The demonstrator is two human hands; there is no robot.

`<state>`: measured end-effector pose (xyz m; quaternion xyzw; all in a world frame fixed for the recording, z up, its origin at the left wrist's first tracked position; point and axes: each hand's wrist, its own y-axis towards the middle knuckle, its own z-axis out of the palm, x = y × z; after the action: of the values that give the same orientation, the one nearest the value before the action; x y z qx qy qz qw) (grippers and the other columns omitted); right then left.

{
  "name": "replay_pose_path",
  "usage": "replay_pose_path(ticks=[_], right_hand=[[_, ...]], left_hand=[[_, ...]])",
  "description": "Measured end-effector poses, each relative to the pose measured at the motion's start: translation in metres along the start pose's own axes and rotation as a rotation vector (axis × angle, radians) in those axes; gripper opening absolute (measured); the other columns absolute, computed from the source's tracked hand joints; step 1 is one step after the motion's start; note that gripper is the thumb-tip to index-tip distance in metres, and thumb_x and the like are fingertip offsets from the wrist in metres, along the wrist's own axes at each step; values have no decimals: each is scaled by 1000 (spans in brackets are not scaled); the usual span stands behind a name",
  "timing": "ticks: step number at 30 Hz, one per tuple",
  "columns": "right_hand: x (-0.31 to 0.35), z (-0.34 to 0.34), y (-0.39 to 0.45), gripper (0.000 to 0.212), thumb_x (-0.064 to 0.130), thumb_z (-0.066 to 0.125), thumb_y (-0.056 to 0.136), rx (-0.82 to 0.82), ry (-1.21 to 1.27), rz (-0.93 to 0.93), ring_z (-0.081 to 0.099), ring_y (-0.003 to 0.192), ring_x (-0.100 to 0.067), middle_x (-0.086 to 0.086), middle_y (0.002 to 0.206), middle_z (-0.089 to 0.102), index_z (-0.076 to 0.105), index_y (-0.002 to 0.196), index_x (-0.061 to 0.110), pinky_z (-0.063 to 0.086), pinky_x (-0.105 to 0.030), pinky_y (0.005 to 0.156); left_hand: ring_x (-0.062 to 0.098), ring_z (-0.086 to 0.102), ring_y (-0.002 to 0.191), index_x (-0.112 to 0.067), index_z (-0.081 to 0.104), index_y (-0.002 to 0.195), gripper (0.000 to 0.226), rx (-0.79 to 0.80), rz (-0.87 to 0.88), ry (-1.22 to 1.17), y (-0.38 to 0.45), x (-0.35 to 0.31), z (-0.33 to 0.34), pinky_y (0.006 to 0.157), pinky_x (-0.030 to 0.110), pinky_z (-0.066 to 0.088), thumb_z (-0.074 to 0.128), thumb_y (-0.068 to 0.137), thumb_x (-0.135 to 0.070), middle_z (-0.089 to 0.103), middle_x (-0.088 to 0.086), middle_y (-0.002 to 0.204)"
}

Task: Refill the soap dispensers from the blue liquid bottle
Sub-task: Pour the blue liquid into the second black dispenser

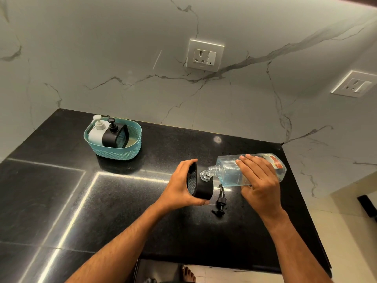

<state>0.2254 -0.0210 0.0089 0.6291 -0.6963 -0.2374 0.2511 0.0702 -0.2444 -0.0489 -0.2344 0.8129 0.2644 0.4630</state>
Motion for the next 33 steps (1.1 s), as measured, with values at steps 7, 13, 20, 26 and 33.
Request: replay_pose_path(ticks=[7, 13, 20, 26, 33], right_hand=[[-1, 0, -1, 67, -7, 87, 64, 9, -2, 11, 63, 127, -32, -14, 131, 70, 70, 128, 4, 50, -52, 108], [-2, 3, -2, 69, -5, 88, 64, 21, 22, 20, 63, 128, -31, -13, 131, 70, 69, 129, 4, 50, -52, 108], [-1, 8, -7, 70, -6, 88, 64, 41, 76, 65, 62, 129, -29, -11, 132, 69, 68, 131, 6, 52, -54, 106], [5, 11, -8, 60, -6, 85, 69, 37, 122, 125, 65, 123, -27, -11, 127, 71, 70, 127, 5, 47, -40, 111], [7, 12, -3, 64, 4, 93, 65, 45, 274, 244, 61, 111, -17, -5, 119, 64, 70, 125, 8, 53, -25, 101]], left_hand=[[8, 47, 136, -18, 35, 157, 126, 4, -4, -2, 1, -2, 0, 115, 32, 48, 101, 54, -50, 44, -7, 147], [10, 48, 136, -19, 36, 156, 126, 2, -10, 0, 1, -3, 0, 114, 35, 49, 100, 53, -52, 45, -8, 147], [10, 49, 137, -21, 36, 156, 127, -3, -18, -6, -1, 0, 2, 114, 36, 50, 101, 52, -54, 45, -10, 147], [9, 49, 138, -21, 35, 157, 125, 8, -10, -27, 0, 0, 2, 114, 31, 48, 102, 54, -47, 44, -11, 148], [7, 50, 137, -26, 35, 155, 124, -5, -33, -86, 2, 4, 3, 110, 21, 48, 103, 53, -42, 45, -12, 147]])
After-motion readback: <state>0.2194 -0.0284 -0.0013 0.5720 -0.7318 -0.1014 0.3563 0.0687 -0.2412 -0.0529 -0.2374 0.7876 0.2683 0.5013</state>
